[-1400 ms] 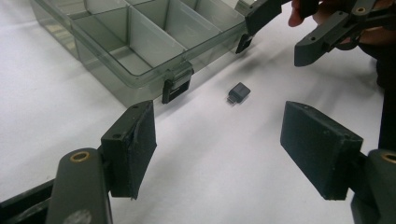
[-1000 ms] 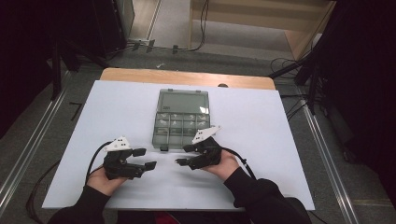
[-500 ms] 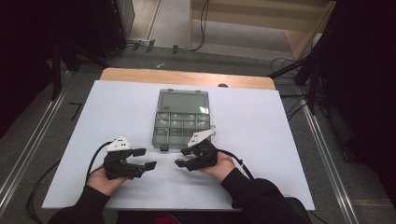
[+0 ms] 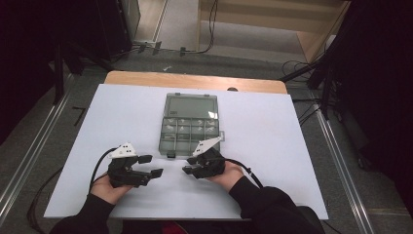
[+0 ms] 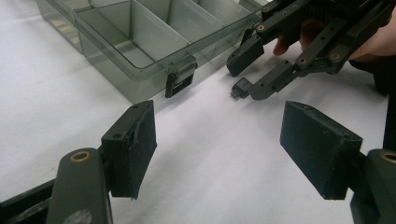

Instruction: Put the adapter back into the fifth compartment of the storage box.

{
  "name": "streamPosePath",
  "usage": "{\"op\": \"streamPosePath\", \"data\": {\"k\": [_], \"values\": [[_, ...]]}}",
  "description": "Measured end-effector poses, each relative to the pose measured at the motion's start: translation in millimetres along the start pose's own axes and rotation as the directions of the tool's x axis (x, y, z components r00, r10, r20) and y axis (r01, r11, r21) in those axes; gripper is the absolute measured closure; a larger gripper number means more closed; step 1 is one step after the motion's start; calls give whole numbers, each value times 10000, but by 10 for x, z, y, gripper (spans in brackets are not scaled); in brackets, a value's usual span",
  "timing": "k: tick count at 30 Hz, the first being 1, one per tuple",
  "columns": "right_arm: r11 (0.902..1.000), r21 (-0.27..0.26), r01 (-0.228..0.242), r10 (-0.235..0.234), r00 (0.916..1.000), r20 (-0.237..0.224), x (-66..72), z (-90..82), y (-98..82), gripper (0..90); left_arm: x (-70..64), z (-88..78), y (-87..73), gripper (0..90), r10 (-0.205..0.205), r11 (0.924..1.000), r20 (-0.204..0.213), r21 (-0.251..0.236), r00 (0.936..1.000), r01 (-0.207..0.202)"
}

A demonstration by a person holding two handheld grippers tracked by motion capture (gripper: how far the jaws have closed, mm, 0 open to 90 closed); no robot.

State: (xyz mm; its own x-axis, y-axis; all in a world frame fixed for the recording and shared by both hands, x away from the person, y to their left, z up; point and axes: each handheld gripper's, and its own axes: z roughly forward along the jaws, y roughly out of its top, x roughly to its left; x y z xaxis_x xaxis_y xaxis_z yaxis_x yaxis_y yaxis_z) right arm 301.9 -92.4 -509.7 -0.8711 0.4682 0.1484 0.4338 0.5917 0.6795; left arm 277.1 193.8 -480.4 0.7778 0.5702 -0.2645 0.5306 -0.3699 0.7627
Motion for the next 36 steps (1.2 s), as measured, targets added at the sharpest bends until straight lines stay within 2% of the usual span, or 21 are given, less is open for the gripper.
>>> {"op": "streamPosePath", "data": {"k": [5,10,19,26,36], "values": [[9999,58,-106,106,9999,-105,9,-4,0,656,10,6,-6,273,6,10000,-4,24,10000,-6],[9995,162,257,-259,9996,150,37,-2,0,737,17,10,-10,273,-32,10000,13,48,10000,32],[9997,164,199,-199,9998,-25,11,-2,6,741,14,17,-14,273,-33,10000,48,22,10000,33],[9996,220,-148,153,9997,-207,-21,-23,20,741,14,19,-16,273,-44,10000,55,46,10000,44],[9979,-135,-626,621,9974,-368,-89,-119,42,742,16,26,-18,273,0,9999,80,109,10000,0]]}}
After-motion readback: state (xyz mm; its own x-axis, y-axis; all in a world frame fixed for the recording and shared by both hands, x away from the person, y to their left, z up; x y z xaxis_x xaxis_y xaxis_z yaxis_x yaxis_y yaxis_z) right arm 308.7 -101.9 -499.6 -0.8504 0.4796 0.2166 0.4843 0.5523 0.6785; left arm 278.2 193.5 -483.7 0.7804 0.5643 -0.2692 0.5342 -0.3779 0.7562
